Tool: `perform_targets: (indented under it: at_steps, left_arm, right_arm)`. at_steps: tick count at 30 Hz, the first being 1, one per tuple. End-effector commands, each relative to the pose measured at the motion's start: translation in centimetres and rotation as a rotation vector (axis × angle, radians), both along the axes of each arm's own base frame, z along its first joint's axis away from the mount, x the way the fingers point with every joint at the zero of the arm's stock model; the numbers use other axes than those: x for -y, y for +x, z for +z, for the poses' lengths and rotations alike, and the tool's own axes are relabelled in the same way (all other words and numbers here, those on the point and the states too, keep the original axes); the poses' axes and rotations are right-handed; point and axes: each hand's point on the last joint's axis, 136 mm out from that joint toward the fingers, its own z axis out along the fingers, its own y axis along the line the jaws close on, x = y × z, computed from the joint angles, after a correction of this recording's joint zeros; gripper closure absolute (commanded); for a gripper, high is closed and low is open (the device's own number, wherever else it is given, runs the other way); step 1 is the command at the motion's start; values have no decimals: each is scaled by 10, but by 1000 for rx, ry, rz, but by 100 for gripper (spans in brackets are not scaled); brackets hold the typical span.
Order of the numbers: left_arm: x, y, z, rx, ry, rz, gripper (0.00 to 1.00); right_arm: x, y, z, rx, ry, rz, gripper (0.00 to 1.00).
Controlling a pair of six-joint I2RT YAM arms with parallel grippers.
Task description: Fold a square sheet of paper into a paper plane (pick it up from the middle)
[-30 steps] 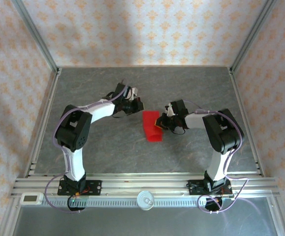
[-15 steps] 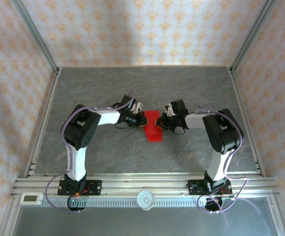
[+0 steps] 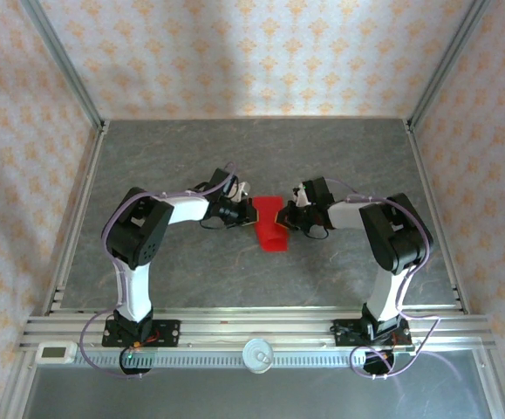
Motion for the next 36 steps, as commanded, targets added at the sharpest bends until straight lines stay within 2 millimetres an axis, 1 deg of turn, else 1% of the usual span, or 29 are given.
perform_targets:
  at_steps: [1,4,9,10,13,15,17,19,21,22,23,27,29,32,36]
  left_arm:
    - [14,-1,36,51,-32,-21,100]
    - [22,-8,34,37,-54,-34,100]
    - [30,-22,20,4,-65,-61,100]
    - [26,-26,4,-26,-36,-61,100]
    - [13,-35,-16,-56,20,-53,100]
    - [7,-42,-26,-74,37,-60,100]
    - [-4,-49,-38,-91,76,-60,100]
    - [-15,-55,-46,-104,111,-62,100]
    - [-22,-62,-48,-113,124,-58,100]
    - [-25,-66,-49,-99,141,-84,100]
    - [-25,-66,-41,-79,137,-90,100]
    - [-22,-66,-18,-37,111,-96,100]
    - [-16,-61,-3,-11,85,-81,100]
    - [-7,-47,20,25,23,-31,100]
    - [13,-36,40,44,-85,-3,100]
  right_arm:
    - [47,-50,-64,-233,-238,-76,100]
    - [46,-49,-63,-230,-238,-77,100]
    - [47,-51,-63,-232,-240,-78,100]
    - [48,-51,-63,-232,-240,-80,100]
    - [48,-53,-64,-234,-241,-80,100]
    - [48,-53,-64,-233,-241,-80,100]
    - [49,-53,-65,-236,-240,-81,100]
    - [49,-54,-65,-235,-242,-79,100]
    - [49,-54,-64,-233,-242,-80,100]
    - [50,-54,-64,-232,-243,-81,100]
    - [50,-54,-64,-233,-242,-82,100]
    - [49,-54,-66,-235,-242,-82,100]
    - [50,-55,-65,-233,-243,-84,100]
    - [50,-55,-65,-231,-243,-86,100]
    - [50,-55,-65,-233,-241,-88,100]
